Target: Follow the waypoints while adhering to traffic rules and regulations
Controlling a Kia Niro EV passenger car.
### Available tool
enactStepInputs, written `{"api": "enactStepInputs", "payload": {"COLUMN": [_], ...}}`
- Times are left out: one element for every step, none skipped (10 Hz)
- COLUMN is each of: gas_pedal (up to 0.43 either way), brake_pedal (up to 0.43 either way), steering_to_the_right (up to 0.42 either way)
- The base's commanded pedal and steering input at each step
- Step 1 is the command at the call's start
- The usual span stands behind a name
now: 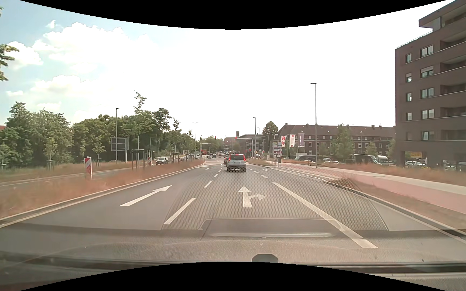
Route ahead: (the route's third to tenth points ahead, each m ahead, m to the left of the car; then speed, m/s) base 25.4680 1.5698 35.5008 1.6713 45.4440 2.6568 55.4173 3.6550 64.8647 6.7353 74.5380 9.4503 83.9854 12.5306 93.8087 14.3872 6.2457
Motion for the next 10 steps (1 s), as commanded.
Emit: {"api": "enactStepInputs", "payload": {"gas_pedal": [0.0, 0.0, 0.0, 0.0, 0.0, 0.0, 0.0, 0.0, 0.0, 0.0], "brake_pedal": [0.018, 0.018, 0.018, 0.018, 0.018, 0.018, 0.018, 0.018, 0.018, 0.018], "steering_to_the_right": [-0.011, -0.01, -0.01, -0.009, -0.009, -0.009, -0.009, -0.01, -0.009, -0.009]}}
